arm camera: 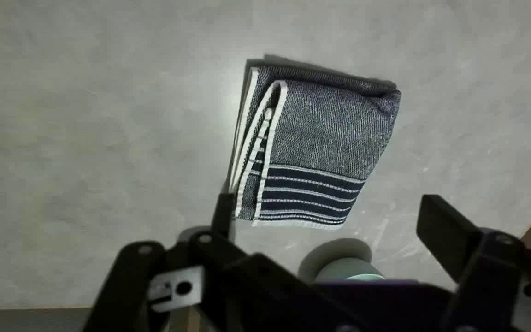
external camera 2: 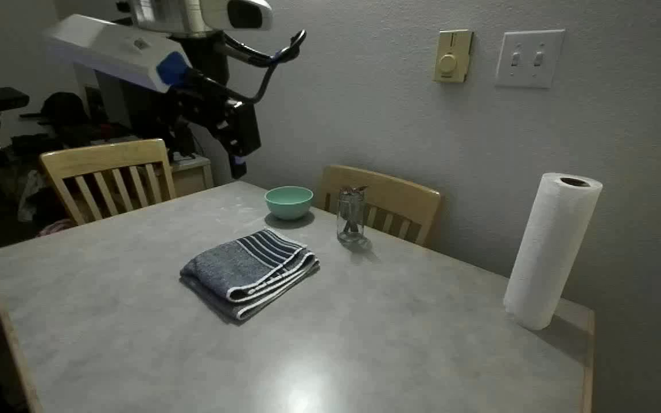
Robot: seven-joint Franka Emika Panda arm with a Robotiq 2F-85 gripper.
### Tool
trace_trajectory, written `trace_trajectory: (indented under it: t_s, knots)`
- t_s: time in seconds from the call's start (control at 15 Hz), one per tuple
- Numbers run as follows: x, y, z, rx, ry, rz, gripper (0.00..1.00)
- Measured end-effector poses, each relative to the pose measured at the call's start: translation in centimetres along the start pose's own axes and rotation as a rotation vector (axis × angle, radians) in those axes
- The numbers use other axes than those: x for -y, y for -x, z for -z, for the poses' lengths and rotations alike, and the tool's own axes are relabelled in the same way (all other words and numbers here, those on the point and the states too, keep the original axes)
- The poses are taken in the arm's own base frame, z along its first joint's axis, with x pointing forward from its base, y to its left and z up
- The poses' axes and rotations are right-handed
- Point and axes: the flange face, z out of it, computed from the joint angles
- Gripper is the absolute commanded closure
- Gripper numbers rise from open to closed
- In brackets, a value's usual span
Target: Unfold the towel once
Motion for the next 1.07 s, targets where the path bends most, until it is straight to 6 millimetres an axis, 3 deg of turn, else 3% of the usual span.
trace_trajectory:
  t_s: [1.07]
  knots:
    - [0.43, -0.22, -0.44, 0.004, -0.013, 0.007, 0.0]
